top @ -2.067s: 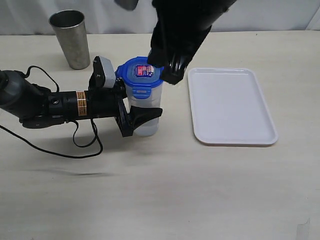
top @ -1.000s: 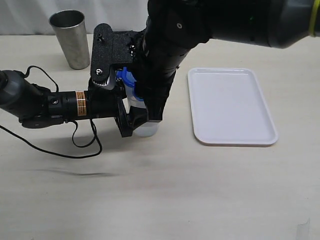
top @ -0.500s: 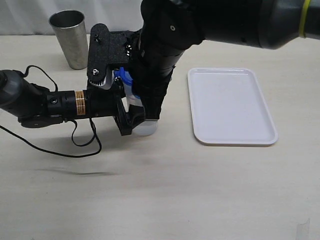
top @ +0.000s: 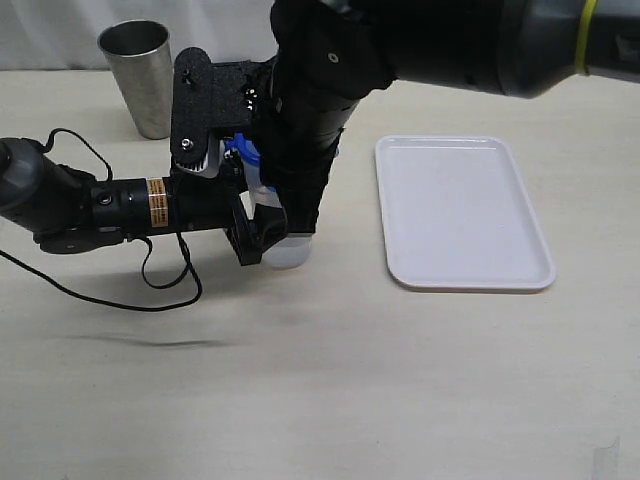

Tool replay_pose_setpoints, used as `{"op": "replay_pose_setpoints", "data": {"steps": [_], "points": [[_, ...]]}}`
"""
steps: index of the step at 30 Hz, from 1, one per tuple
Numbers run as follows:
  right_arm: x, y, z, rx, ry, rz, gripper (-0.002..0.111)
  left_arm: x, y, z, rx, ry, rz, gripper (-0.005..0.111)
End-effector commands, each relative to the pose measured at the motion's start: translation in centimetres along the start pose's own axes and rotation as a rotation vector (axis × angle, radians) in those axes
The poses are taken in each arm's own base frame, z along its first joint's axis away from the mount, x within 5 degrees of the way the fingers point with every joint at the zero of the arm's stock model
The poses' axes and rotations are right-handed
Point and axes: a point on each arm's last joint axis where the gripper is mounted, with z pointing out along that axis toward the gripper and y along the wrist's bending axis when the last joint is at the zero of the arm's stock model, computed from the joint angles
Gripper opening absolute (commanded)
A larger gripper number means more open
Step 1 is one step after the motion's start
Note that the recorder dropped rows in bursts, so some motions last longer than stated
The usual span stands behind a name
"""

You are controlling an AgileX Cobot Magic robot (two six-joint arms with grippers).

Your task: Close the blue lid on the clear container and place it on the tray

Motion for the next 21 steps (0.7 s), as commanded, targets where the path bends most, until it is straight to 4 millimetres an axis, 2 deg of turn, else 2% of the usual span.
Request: {"op": "replay_pose_setpoints", "data": {"steps": [1,6,15,18,21], "points": [[0.7,2.0,4.5,-0.114,0.089,0.005,0.023,0.3,-1.1,0.1,0.088,0.011,0.024,0.0],[1.8,2.2,5.9,-0.004,0.129,-0.01,0.023,0.3,-1.1,0.1,0.096,0.015,0.028,0.0],[1.8,3.4,6.1,-0.087,0.091,-0.032,0.012,0.2,-1.2,0.1,0.098,0.009,0.027,0.0],[1.7,3.6,5.7,-0.112,0.08,-0.031,0.016,0.2,-1.1,0.1,0.091,0.006,0.028,0.0],[2.0,3.4,4.9,-0.116,0.095,-0.027,0.026,0.2,-1.0,0.1,0.082,0.001,0.055,0.0]]}}
